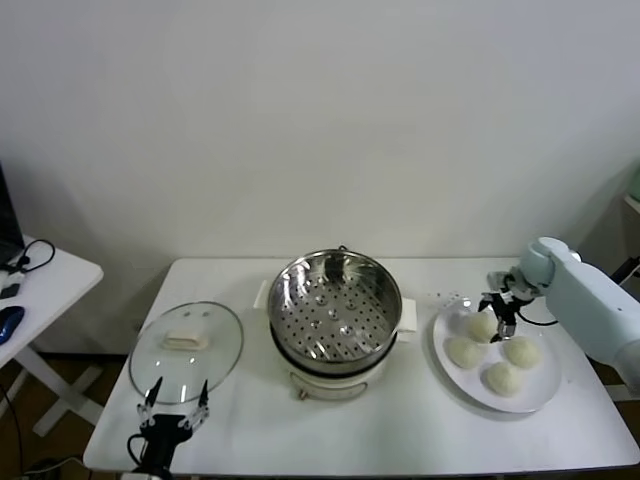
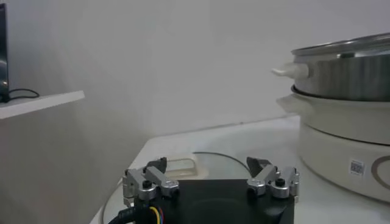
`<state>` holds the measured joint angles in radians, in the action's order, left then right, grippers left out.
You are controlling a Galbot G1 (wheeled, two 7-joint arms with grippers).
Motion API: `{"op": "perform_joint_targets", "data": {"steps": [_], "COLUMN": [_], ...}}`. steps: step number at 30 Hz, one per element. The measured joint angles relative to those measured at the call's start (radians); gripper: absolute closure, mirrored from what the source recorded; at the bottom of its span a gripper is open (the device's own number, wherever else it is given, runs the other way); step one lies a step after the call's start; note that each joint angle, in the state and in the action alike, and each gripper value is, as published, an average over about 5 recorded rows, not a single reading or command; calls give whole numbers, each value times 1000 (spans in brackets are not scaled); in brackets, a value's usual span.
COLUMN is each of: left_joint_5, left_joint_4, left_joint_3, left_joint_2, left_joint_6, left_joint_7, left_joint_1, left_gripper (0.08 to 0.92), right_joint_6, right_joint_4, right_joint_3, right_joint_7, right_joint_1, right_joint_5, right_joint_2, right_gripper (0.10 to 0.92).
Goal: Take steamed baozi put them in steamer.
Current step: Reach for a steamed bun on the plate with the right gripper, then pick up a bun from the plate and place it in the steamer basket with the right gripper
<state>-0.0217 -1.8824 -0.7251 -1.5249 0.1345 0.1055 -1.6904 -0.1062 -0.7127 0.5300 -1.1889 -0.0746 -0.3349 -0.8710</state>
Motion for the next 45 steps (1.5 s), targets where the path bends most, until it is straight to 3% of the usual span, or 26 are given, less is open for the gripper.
{"op": "perform_joint_targets", "data": {"steps": [4,14,28,37,45], "left_joint_5": [-1,-4,1,1,6], "left_joint_4": [1,-3,-14,-11,-5], "left_joint_3": [0,1,-2,1,-4], "left_joint_2": [0,-1,-1,-3,-7], "left_joint_6": [0,0,-7,-8,-6], "left_joint_7": [0,-1,3,4,4], "left_joint_1": [2,-1,2,5,11], "left_gripper": [177,177,177,177,177], "right_joint_6": [-4,3,-14,-57,-168], "right_joint_4": [0,-68,-381,-554,-616], "right_joint_3": [-8,31,465,719,834], "right_joint_7": [5,8,-7,11,87], "right_joint_1": [-5,20,467,795,898], "right_joint_5": [-4,35,342,522,523], "right_joint_2": [-1,46,178,104,-20], "right_gripper": [337,346,346,346,329]}}
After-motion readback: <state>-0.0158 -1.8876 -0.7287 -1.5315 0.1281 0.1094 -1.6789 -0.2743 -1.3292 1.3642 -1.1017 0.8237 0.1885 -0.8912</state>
